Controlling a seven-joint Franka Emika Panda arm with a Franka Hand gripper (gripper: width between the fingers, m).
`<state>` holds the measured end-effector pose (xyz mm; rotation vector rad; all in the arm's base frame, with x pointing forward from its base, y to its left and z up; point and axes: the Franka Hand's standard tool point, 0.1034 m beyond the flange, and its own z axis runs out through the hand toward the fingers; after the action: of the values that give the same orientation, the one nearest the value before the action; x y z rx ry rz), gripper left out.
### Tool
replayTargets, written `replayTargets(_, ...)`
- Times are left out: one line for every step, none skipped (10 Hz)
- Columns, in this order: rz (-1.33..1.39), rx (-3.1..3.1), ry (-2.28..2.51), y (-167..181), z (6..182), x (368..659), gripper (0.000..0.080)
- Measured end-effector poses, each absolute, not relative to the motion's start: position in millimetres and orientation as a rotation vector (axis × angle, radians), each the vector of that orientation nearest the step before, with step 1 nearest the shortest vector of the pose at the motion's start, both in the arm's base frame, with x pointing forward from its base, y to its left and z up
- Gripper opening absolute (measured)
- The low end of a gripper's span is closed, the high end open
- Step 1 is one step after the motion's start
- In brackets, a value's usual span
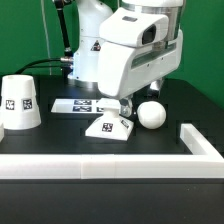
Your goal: Assemble lamp
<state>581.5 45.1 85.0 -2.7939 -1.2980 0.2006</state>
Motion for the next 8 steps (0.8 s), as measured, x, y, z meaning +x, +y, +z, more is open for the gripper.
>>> replayTargets(0.196, -2.795, -1.297, 45.2, 85.3, 584.2, 0.0700)
replayTargets(0.196, -2.795, -1.297, 45.2, 85.3, 584.2, 0.0700)
replayTargets(0.196, -2.795, -1.297, 45.1, 85.2, 584.2, 0.0700)
replayTargets(0.196, -2.795, -1.298, 45.0, 85.2, 584.3, 0.0700)
replayTargets(0.195, -2.795, -1.298, 45.0, 85.2, 584.3, 0.0700)
replayTargets(0.196, -2.795, -1.299, 45.0, 85.2, 584.3, 0.0700)
replayTargets(0.185, -2.801, -1.293, 43.0, 85.3, 584.3, 0.0700)
replayTargets(0.128, -2.836, -1.270, 28.2, 85.0, 578.4, 0.0700)
